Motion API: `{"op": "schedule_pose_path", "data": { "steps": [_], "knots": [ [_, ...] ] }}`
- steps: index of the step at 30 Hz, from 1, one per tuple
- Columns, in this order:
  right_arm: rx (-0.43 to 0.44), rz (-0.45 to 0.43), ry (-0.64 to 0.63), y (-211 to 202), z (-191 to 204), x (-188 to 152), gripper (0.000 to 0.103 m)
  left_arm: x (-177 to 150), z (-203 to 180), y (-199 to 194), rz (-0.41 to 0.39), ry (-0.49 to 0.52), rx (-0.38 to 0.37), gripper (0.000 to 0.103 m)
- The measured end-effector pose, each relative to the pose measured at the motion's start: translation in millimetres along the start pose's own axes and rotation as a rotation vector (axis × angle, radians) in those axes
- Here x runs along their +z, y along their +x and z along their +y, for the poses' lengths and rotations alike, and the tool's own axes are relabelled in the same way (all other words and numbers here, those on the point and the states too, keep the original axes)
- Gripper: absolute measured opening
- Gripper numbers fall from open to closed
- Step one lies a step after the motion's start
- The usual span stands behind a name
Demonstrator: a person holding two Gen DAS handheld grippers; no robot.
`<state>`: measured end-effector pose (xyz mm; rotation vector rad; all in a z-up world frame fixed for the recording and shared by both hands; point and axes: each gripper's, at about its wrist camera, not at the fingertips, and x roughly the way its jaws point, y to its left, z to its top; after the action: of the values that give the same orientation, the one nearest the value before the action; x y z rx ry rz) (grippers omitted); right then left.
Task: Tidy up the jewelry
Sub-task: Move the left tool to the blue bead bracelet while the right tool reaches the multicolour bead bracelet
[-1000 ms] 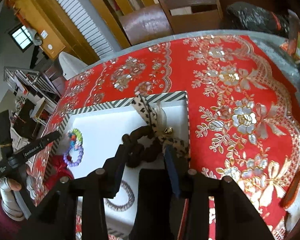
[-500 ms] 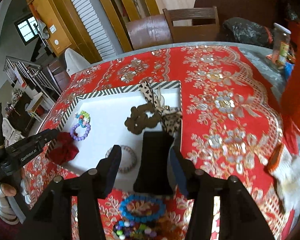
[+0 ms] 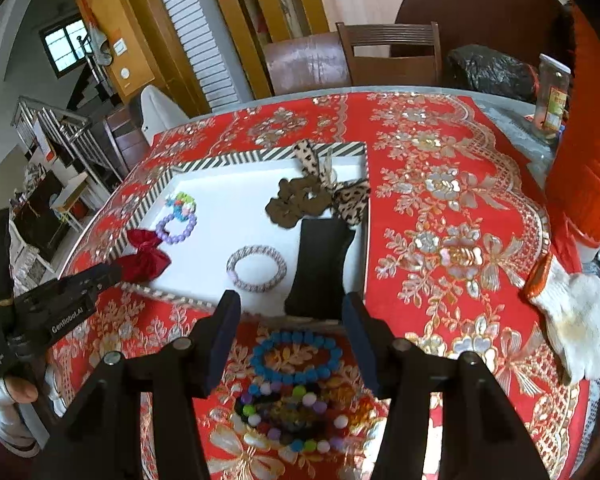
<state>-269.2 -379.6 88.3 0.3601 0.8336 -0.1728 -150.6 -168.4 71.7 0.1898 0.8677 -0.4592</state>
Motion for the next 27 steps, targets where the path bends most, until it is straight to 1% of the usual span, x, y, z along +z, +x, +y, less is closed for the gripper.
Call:
{"op": "schedule_pose_path", "data": {
  "steps": [6, 11, 15, 20, 24, 27],
  "knots": [
    [-0.006, -0.002, -0.029, -13, 3, -11, 0.056, -7, -5, -8, -0.009, 0.012, -0.003, 0.022],
    [-0.034, 0.008, -0.037, -23, -8, -19, 0.057, -10, -10, -13, -0.003, 0.015, -0.029, 0.022],
    [-0.064, 0.022, -0.014, -28, -27, -26, 0.057, -13, -14, -15, 0.01, 0.015, -0.066, 0.022],
    [-0.054, 0.074, 0.02, -22, -49, -37, 0.057, -17, -24, -11, 0.054, 0.015, -0.13, 0.022],
    [-0.022, 0.117, 0.007, -11, -48, -43, 0.053, -21, -38, -8, 0.077, 0.042, -0.163, 0.022],
    [-0.021, 0.136, -0.023, -4, -42, -48, 0.053, -24, -50, -1, 0.115, 0.06, -0.216, 0.022]
  ]
}}
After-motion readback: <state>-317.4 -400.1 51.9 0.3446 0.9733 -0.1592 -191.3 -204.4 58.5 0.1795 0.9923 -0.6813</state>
